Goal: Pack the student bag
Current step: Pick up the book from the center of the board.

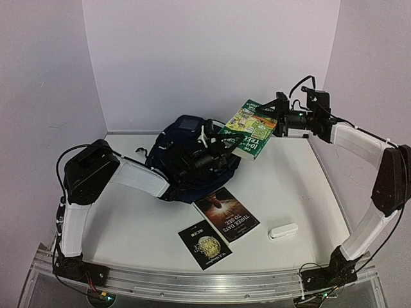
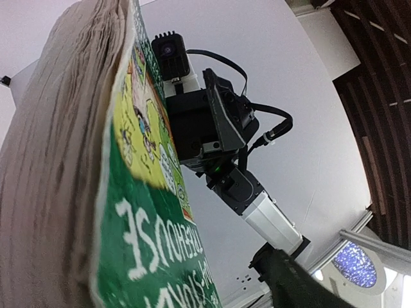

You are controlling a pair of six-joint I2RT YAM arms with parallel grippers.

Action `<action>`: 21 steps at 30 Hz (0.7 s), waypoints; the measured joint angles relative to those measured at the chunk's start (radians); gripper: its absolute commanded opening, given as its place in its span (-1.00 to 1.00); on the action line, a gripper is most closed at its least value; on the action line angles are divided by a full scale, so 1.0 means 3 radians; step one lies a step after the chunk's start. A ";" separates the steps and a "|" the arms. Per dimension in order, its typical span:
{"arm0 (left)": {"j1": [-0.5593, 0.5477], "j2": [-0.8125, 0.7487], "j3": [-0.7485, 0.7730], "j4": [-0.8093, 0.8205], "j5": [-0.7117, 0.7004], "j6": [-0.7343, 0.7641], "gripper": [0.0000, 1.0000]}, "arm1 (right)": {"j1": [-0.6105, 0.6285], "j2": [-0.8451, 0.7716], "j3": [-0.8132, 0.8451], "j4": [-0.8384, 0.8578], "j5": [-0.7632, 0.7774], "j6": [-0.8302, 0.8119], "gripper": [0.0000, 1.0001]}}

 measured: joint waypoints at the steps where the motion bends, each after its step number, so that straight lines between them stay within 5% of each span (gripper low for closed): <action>1: 0.0000 0.0001 0.0003 -0.0001 -0.0005 0.0013 0.02 | 0.0001 0.0000 -0.0021 0.0019 -0.0002 0.0006 -1.00; 7: 0.0006 0.0010 0.0003 -0.0072 -0.0070 0.0023 -0.70 | 0.0004 -0.0017 -0.0119 0.0088 0.0006 0.0029 -0.64; 10: -0.0001 0.0008 -0.0046 -0.0071 -0.0137 0.0015 -0.96 | 0.0012 -0.0027 -0.0125 0.0141 0.0015 -0.0005 0.02; 15: -0.0004 -0.0108 -0.0303 0.0046 -0.0203 0.0041 -1.00 | 0.0089 -0.0032 -0.0147 0.0126 0.0053 -0.0065 0.73; 21: 0.0117 -0.0615 -0.1020 -0.0109 -0.0422 0.0233 -0.99 | 0.0053 -0.0034 0.0100 -0.0515 0.0403 -0.0674 0.83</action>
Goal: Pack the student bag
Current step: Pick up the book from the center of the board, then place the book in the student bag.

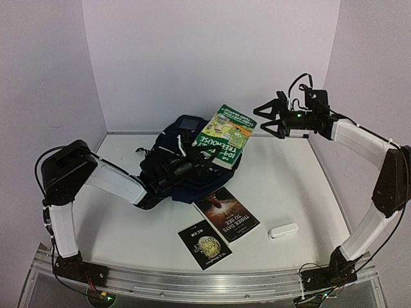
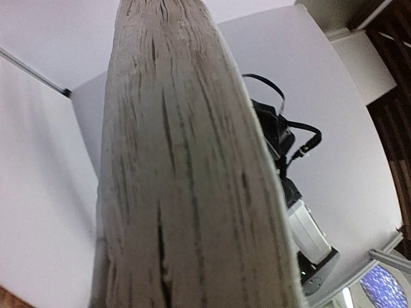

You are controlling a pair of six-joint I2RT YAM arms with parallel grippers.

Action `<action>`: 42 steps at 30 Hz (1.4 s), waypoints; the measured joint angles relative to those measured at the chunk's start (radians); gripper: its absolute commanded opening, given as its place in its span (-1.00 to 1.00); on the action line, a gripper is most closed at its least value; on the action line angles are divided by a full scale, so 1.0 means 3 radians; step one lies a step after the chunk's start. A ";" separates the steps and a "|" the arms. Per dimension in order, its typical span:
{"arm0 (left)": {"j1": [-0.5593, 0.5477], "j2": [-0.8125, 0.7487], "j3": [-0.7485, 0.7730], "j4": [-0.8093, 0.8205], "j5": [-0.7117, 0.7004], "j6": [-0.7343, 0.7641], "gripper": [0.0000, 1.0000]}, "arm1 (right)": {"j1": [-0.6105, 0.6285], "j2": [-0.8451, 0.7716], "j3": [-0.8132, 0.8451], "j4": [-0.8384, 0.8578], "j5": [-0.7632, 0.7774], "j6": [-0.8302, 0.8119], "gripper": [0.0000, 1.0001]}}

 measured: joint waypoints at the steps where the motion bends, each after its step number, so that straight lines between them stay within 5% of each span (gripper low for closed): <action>1: 0.0041 -0.0145 -0.0146 -0.0087 -0.0080 0.0038 -0.99 | -0.0002 0.0005 0.0098 -0.0144 0.0072 -0.0132 0.83; 11: 0.0271 -0.1994 -0.0846 -0.1759 -0.0960 0.0454 -1.00 | 0.0303 0.0459 0.0983 -0.1096 0.0752 -0.1179 0.74; 22: 0.0244 -0.3751 -0.1458 -0.3374 -0.1635 0.0455 -0.99 | 0.1586 0.1451 0.1961 -0.1944 0.1819 -0.2277 0.26; 31: 0.0240 -0.4235 -0.1608 -0.4179 -0.2021 0.0206 -1.00 | 0.2274 0.2006 0.2579 -0.2117 0.2391 -0.2741 0.10; 42: 0.0225 -0.4394 -0.1620 -0.4595 -0.2083 0.0112 -1.00 | 0.2464 0.2678 0.2986 -0.2147 0.2841 -0.2876 0.04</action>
